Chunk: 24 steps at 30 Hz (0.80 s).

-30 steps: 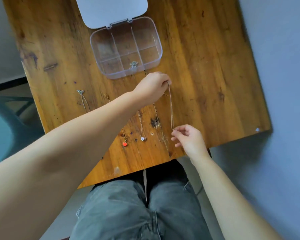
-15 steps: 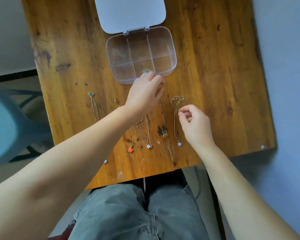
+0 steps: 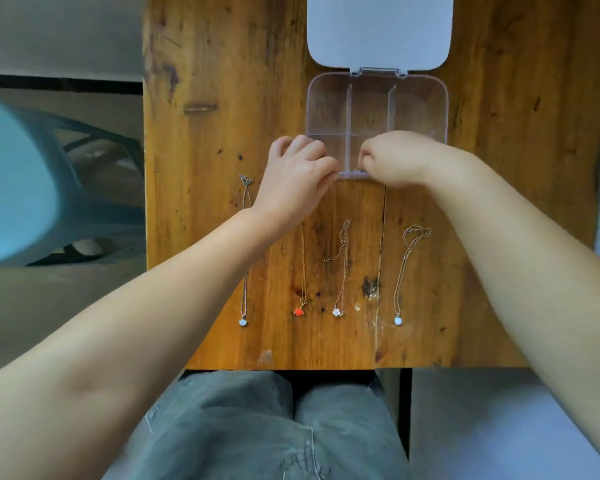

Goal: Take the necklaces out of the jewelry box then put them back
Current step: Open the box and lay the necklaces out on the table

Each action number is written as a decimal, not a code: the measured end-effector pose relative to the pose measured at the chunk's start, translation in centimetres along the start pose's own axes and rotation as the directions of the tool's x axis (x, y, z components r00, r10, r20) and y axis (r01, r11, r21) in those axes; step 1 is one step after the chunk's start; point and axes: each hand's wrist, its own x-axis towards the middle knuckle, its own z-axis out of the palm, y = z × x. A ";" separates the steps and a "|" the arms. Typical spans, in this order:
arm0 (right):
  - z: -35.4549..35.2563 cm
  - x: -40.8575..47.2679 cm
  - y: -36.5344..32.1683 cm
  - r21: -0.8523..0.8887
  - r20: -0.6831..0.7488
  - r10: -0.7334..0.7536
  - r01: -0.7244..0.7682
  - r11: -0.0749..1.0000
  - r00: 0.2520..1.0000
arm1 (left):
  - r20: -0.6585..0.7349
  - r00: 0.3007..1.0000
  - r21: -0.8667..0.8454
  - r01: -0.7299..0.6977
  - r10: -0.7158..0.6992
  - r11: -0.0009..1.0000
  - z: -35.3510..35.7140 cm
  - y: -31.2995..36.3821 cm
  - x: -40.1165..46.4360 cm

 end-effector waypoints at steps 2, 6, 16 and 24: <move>-0.4 0.2 0.2 0.008 0.075 -0.030 0.029 1.000 0.997 | 0.002 1.000 -0.018 0.010 -0.010 1.000 0.0 0.1 0.0; -1.7 -0.7 1.1 0.151 0.139 -0.099 0.077 0.986 0.985 | 0.019 1.000 -0.023 0.010 -0.010 1.000 -0.1 0.1 0.1; -1.8 -6.3 1.9 0.498 -0.241 -0.025 0.146 0.855 0.970 | 0.035 0.998 0.058 -0.051 0.049 0.997 0.4 2.4 2.1; 1.7 -1.9 -0.4 0.081 -0.135 -0.098 0.109 0.991 0.986 | 0.080 0.997 0.190 -0.021 0.006 0.981 0.8 1.9 2.9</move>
